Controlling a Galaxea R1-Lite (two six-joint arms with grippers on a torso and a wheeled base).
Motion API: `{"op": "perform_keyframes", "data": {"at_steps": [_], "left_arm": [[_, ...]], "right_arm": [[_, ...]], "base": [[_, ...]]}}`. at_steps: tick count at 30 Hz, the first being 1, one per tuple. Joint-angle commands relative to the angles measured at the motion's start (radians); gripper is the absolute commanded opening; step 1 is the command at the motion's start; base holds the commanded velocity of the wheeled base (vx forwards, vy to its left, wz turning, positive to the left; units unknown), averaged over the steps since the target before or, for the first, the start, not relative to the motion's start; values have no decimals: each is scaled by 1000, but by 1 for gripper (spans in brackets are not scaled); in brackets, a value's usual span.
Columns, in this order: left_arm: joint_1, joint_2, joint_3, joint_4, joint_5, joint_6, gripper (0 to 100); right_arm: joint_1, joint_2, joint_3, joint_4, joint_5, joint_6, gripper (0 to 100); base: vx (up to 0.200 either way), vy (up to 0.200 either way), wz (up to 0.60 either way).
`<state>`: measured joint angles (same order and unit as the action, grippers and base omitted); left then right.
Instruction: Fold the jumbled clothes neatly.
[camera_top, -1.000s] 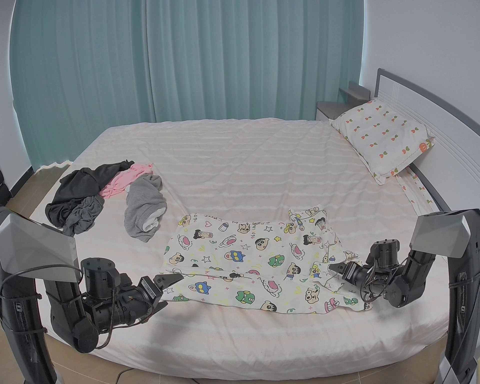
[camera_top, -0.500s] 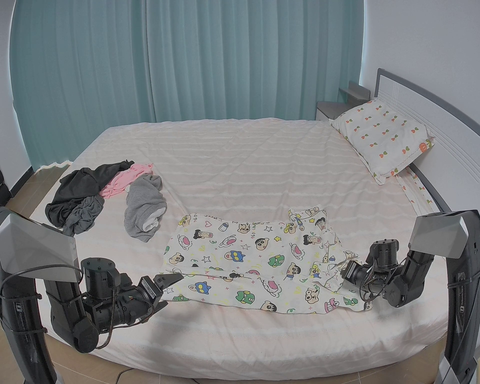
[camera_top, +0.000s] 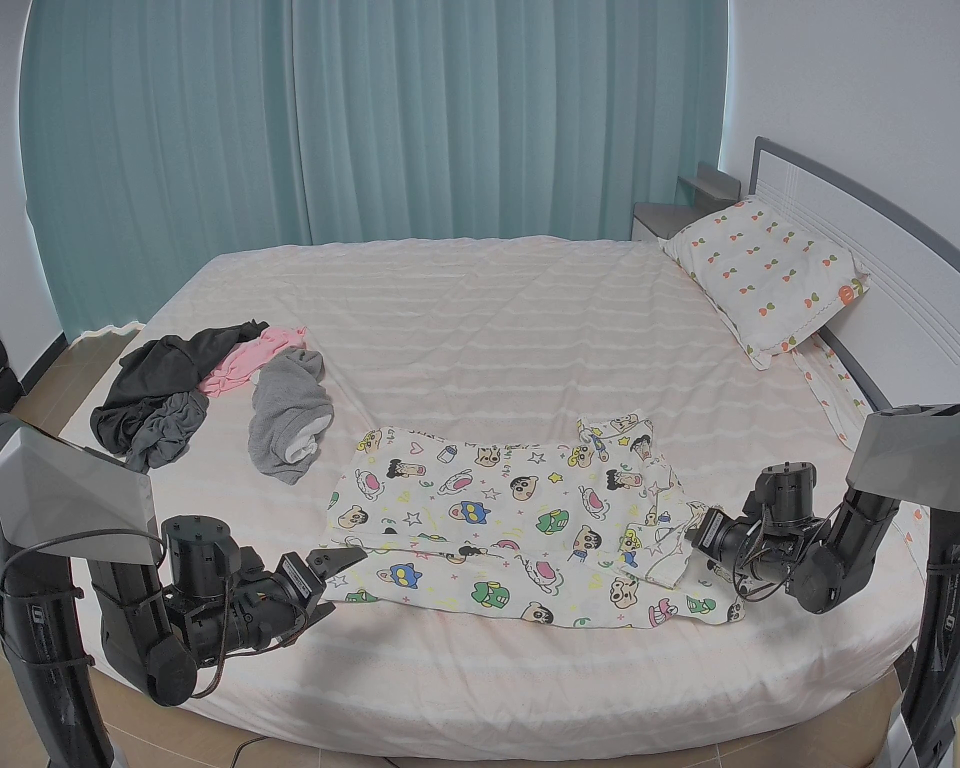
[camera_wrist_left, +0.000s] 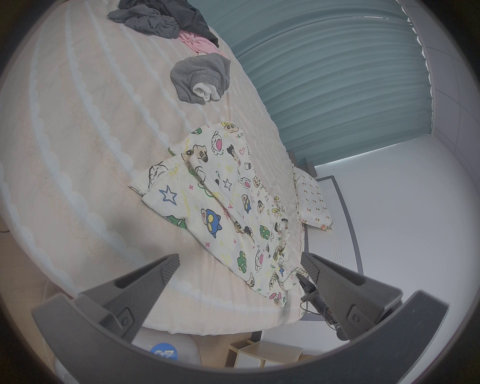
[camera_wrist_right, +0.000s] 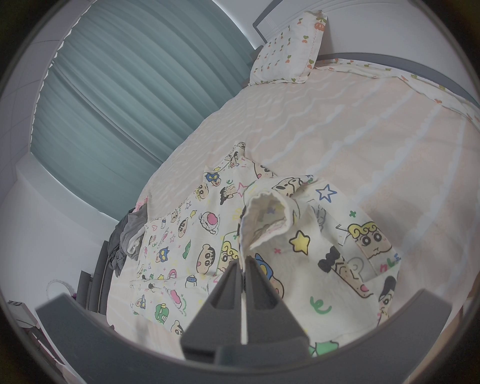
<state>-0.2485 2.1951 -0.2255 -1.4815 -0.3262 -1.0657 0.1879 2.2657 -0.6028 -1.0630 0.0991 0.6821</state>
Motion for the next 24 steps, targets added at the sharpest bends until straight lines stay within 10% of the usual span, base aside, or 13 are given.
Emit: {"op": "perform_keyframes", "data": {"at_steps": [1, 24], "left_arm": [[0, 2, 12, -13, -1, 0, 100], [0, 2, 18, -22, -1, 0, 100]], "right_arm": [[30, -143, -5, 121, -1, 0, 0], [182, -270, 184, 327, -121, 56, 0]], "base": [[0, 0, 0], [0, 0, 0]]}}
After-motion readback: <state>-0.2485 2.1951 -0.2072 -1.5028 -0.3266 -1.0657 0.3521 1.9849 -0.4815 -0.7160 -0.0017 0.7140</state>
